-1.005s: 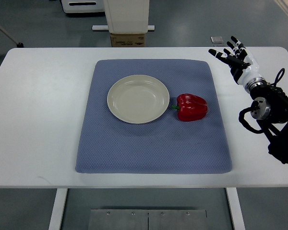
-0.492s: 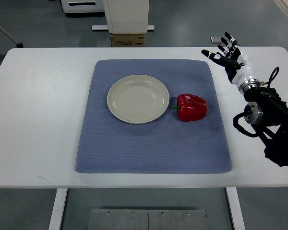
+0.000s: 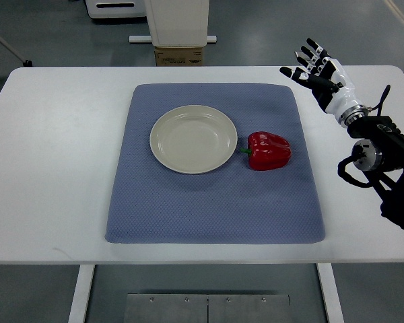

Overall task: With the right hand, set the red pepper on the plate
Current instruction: 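Move the open right hand toward the red bell pepper, then lower the right hand onto the red pepper and close fingers around it, then lift the red pepper with the right hand and carry it over the plate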

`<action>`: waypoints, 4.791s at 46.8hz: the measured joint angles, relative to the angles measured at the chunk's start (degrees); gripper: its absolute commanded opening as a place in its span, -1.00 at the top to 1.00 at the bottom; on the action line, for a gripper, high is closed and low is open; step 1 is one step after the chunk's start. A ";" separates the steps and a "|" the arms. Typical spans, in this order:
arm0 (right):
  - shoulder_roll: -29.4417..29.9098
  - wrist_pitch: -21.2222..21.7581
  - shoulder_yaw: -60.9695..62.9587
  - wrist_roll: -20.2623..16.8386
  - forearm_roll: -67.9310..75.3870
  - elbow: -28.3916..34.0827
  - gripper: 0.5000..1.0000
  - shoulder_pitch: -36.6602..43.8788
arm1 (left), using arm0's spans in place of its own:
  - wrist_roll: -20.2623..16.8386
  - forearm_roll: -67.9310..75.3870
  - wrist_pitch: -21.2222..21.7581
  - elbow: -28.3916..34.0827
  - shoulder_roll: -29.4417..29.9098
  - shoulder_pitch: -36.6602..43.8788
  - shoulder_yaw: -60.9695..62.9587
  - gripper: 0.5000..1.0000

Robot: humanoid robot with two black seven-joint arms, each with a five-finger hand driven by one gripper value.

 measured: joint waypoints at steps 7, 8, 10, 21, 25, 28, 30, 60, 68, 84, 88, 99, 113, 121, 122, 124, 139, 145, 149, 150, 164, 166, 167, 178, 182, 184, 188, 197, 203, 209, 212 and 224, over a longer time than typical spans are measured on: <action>-2.03 0.92 -4.12 -0.12 -0.01 0.67 -1.00 1.32 | 0.03 0.00 0.00 0.00 0.00 0.00 0.00 -1.00; -2.31 1.20 -4.73 -0.10 -0.04 0.91 -1.00 1.43 | 0.04 0.00 0.00 0.00 0.00 0.00 0.00 -1.00; -2.93 1.56 -6.00 -0.10 -0.12 1.61 -1.00 1.70 | 0.05 0.00 0.00 0.00 0.00 0.00 0.00 -1.00; -5.67 1.85 -12.92 0.08 -2.32 5.69 -1.00 4.26 | 0.04 0.00 0.00 0.00 0.00 0.00 0.00 -1.00; -5.94 1.86 -15.18 0.34 -5.78 5.74 -1.00 5.17 | 0.04 0.00 0.00 0.00 0.00 -0.02 -0.01 -1.00; -6.13 2.22 -16.28 0.61 -8.63 5.76 -1.00 5.46 | 0.03 0.00 0.00 0.00 0.00 0.01 0.00 -1.00; -6.49 2.69 -16.77 0.75 -10.23 5.82 -1.00 5.60 | 0.01 0.00 0.00 0.00 0.00 0.01 0.00 -1.00; -14.17 5.85 -30.94 1.78 -25.04 15.52 -1.00 12.18 | 0.03 0.00 0.00 0.00 0.00 0.00 0.00 -1.00; -14.36 5.65 -34.77 2.07 -27.17 15.51 -0.99 13.93 | 0.03 0.00 0.00 0.00 0.00 -0.01 0.00 -1.00; -14.29 5.17 -40.31 2.10 -30.20 15.46 -0.99 16.35 | 0.04 0.00 0.00 0.00 0.00 0.00 0.00 -1.00; -14.04 5.10 -41.20 2.10 -30.86 15.43 -0.99 16.36 | 0.05 0.00 0.00 0.00 0.00 0.00 0.00 -1.00; -13.66 4.95 -42.28 2.01 -31.80 15.03 -0.94 16.43 | 0.04 0.00 0.00 0.00 0.00 0.00 0.00 -1.00; -12.93 2.31 -45.66 2.00 -32.32 14.09 -0.94 16.12 | 0.01 0.00 0.00 0.00 0.00 0.00 0.00 -1.00; -12.95 1.92 -47.06 2.00 -32.43 13.03 -0.82 16.26 | 0.01 0.00 0.00 0.00 0.00 0.00 0.00 -1.00; -12.98 1.92 -47.10 2.00 -32.43 13.00 -0.80 16.26 | 0.01 0.00 0.00 0.00 0.00 0.00 0.00 -1.00; -13.01 1.92 -47.12 2.00 -32.43 12.91 -0.77 16.27 | 0.01 0.00 0.00 0.00 0.00 0.00 0.00 -1.00; -12.97 1.91 -47.81 2.02 -32.43 12.66 -0.65 16.22 | 0.02 0.00 0.00 0.02 0.00 0.00 0.00 -1.00; -12.97 1.91 -47.81 2.04 -32.43 12.59 -0.64 16.05 | 0.04 0.00 0.00 0.02 0.00 0.00 0.00 -1.00; -12.96 1.91 -47.87 2.04 -32.43 12.54 -0.60 15.96 | 0.03 0.00 0.00 0.01 0.00 0.00 0.00 -1.00; -12.96 1.91 -47.89 2.04 -32.43 12.50 -0.59 15.93 | 0.03 0.00 0.00 0.01 0.00 0.00 0.00 -1.00; -12.91 1.91 -48.32 2.02 -32.48 11.89 -0.45 15.83 | 0.01 0.00 0.00 0.00 0.00 0.00 0.00 -1.00; -12.92 1.91 -48.39 2.02 -32.46 11.89 -0.41 15.83 | 0.01 0.00 0.00 0.00 0.00 0.00 0.00 -1.00; -12.93 1.91 -48.42 2.02 -32.46 11.89 -0.40 15.83 | 0.01 0.00 0.00 0.00 0.00 0.00 0.00 -1.00; -12.94 1.91 -48.62 2.02 -32.43 11.71 -0.04 15.83 | -0.02 0.00 0.00 0.00 0.00 0.00 0.00 -1.00; -12.99 1.91 -48.66 2.05 -32.43 11.67 0.20 15.85 | -0.01 0.00 0.00 0.00 0.00 0.00 0.00 -1.00; -13.03 1.91 -48.66 2.07 -32.43 11.67 0.31 15.96 | 0.01 0.00 0.00 0.01 0.00 0.00 0.00 -1.00; -13.04 1.91 -48.66 2.08 -32.43 11.66 0.56 16.03 | 0.04 0.00 0.00 0.01 0.00 0.00 0.00 -1.00; -13.14 1.97 -48.48 2.07 -32.43 11.70 1.00 17.17 | 0.03 0.00 0.00 0.01 0.00 0.00 0.00 -1.00; -13.08 2.00 -48.41 1.43 -32.28 11.68 1.00 18.77 | 0.00 0.00 0.00 0.00 0.00 0.00 0.00 -1.00; -12.73 2.07 -48.39 -0.26 -31.68 11.42 1.00 20.97 | 0.02 0.00 0.00 0.00 0.00 0.00 0.00 -1.00; -12.04 2.09 -48.36 -1.05 -31.50 11.06 1.00 21.65 | 0.03 0.00 0.00 0.00 0.00 -0.01 0.00 -1.00; -6.96 2.13 -48.18 -3.96 -30.24 9.97 1.00 24.32 | 0.02 0.00 0.00 0.00 0.00 -0.01 0.00 -1.00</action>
